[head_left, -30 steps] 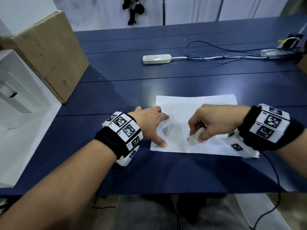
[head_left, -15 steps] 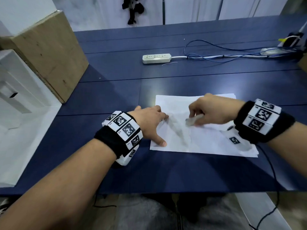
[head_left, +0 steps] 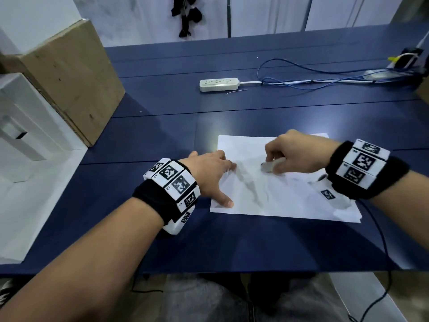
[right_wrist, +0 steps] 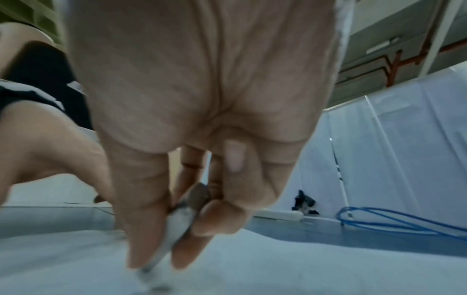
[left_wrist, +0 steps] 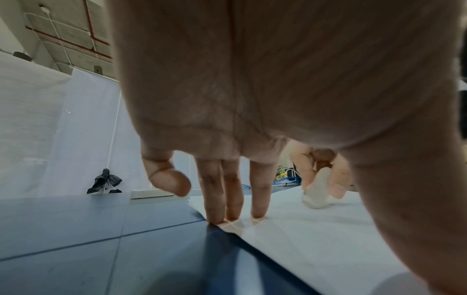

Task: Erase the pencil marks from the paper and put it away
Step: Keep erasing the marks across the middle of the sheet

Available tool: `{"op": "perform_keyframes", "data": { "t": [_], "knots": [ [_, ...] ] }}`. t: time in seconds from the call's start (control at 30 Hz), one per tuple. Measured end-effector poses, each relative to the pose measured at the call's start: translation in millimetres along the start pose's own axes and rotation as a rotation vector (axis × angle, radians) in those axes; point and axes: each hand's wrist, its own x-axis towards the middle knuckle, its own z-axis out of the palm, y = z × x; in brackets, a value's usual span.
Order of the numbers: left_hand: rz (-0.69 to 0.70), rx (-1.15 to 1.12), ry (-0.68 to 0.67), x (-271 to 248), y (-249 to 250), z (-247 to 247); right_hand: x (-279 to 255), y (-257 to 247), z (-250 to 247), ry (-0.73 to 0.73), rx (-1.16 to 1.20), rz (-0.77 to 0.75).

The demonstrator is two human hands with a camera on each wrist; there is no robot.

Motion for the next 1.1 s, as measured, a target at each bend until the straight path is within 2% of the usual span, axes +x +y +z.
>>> {"op": "perform_keyframes", "data": {
  "t": [0.13,0.17,0.23,0.3,0.37,0.43,0.53,0.57,0.63,0.7,0.77,0.83,0.9,0.97,1.03,1.1],
  "knots": [
    [0.003,-0.007,-0.002,1,-1,0,-24,-20,8,-0.284,0.099,-0.117],
    [0.005,-0.007,-0.005,1,-1,0,-25,-21,9,-0.302,0.099,-0.122],
    [0.006,-0.004,-0.004,1,-1,0,-15,-16,6,-0.193,0.024,-0.101],
    [0.004,-0.002,-0.001,1,0,0,-3,-7,-1,-0.064,-0.019,0.0],
    [0.001,0.003,-0.003,1,1,-1,0,-1,-3,-0.017,-0.011,0.066],
    [-0.003,0.007,-0.003,1,0,-1,-6,-3,-1,-0.074,0.018,-0.009],
    [0.001,0.008,-0.006,1,0,-1,-24,-19,7,-0.296,0.06,-0.11],
    [0.002,0.01,-0.008,2,0,-1,-25,-21,8,-0.315,0.06,-0.117],
    [0.0,0.014,-0.011,1,1,-2,-17,-17,6,-0.214,-0.006,-0.105],
    [0.0,0.014,-0.007,0,2,-2,-5,-10,0,-0.081,-0.042,-0.025],
    [0.0,0.013,-0.008,-1,2,-1,-1,-4,-3,-0.027,-0.027,0.04],
    [-0.003,0.01,-0.003,-1,1,-1,-6,-6,-2,-0.054,-0.023,-0.013],
    [-0.003,0.008,-0.006,0,1,-1,-19,-12,4,-0.163,-0.022,-0.09],
    [-0.001,0.012,-0.011,0,1,-2,-26,-16,7,-0.256,0.012,-0.09],
    [0.0,0.017,-0.021,0,2,-3,-20,-12,6,-0.208,0.009,-0.055],
    [-0.002,0.021,-0.028,0,3,-4,-9,-6,-1,-0.097,-0.016,0.032]
  ]
}}
